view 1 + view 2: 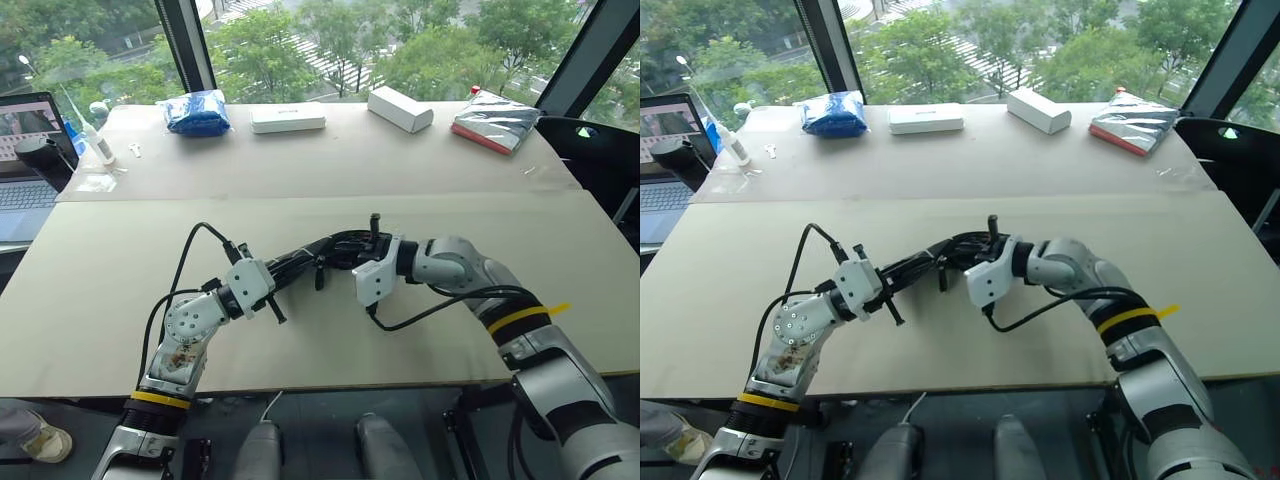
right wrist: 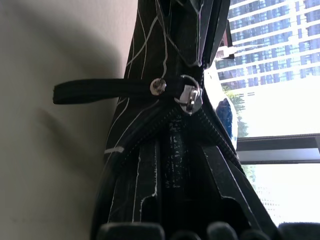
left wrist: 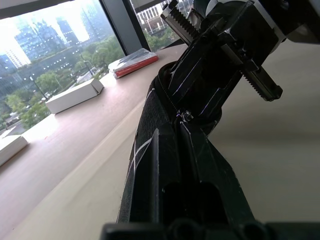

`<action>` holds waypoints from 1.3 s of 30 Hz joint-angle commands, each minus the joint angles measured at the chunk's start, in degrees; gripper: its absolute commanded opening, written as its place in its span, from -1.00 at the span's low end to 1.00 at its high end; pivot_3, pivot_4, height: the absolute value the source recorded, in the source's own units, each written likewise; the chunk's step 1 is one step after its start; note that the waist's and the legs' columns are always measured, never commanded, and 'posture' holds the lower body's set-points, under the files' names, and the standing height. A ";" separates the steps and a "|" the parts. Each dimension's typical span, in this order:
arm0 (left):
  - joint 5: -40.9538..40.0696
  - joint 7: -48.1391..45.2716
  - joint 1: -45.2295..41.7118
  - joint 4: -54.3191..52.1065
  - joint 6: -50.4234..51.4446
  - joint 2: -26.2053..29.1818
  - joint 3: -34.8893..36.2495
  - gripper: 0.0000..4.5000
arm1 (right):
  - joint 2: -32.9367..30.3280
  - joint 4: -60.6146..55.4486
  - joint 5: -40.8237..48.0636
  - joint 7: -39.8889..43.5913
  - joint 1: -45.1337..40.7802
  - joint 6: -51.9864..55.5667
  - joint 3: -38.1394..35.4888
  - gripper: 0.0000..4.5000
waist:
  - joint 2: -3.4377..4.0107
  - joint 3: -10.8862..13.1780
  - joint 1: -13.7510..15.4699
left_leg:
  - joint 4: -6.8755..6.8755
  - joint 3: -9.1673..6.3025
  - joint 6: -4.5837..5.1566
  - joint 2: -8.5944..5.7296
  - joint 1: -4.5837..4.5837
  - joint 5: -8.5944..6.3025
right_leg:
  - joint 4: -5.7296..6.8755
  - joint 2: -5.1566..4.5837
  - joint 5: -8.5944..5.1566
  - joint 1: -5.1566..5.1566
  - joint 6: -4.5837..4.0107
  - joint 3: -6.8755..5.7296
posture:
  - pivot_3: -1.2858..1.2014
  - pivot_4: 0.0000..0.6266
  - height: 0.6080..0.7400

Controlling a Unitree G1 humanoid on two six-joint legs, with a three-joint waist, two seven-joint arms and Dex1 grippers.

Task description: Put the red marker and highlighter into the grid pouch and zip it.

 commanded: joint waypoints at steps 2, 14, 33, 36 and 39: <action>-0.57 0.42 -0.62 -1.37 -0.25 -0.28 0.26 -1.00 | 0.57 0.78 1.73 -1.48 -2.55 0.42 -1.83 0.19 | 0.00 0.00 -0.06 | 0.00 0.00 0.00 0.00 0.01 0.00 | 0.01 0.00 0.00 0.00 0.00 0.00 | 0.03 -0.52 1.00; -0.45 0.76 1.09 -0.82 -0.57 -0.08 0.38 -1.00 | -5.96 -4.40 31.40 12.43 -0.98 23.49 -15.89 0.34 | 0.00 0.00 -0.07 | -0.01 0.00 0.01 0.00 0.02 0.00 | 0.00 0.00 0.00 0.04 0.00 0.01 | 0.03 -0.52 1.00; -0.70 -0.27 -0.13 0.92 -1.15 -0.36 0.15 -1.00 | -0.87 -41.18 53.05 7.92 24.42 78.89 -12.31 0.34 | 0.00 -0.01 0.76 | 0.23 -0.04 0.09 0.03 -0.09 -0.05 | 0.10 0.10 -0.11 0.03 0.16 0.03 | 0.03 -0.52 1.00; -0.56 -0.19 -0.67 1.42 -1.25 -0.58 0.03 -1.00 | 3.81 -38.19 49.90 5.30 22.02 80.43 -9.36 0.34 | -0.01 -0.01 1.03 | 0.32 -0.04 0.08 0.01 -0.12 -0.05 | 0.10 0.09 -0.05 0.02 0.11 0.02 | 0.03 -0.52 1.00; -0.49 -0.18 -0.71 1.59 -1.43 -0.70 0.05 -1.00 | 6.67 -36.72 48.48 4.48 20.40 80.84 -8.39 0.34 | -0.01 -0.01 1.37 | 0.32 -0.09 0.08 0.02 -0.16 -0.05 | 0.08 0.09 -0.05 0.02 0.10 -0.04 | 0.03 -0.52 1.00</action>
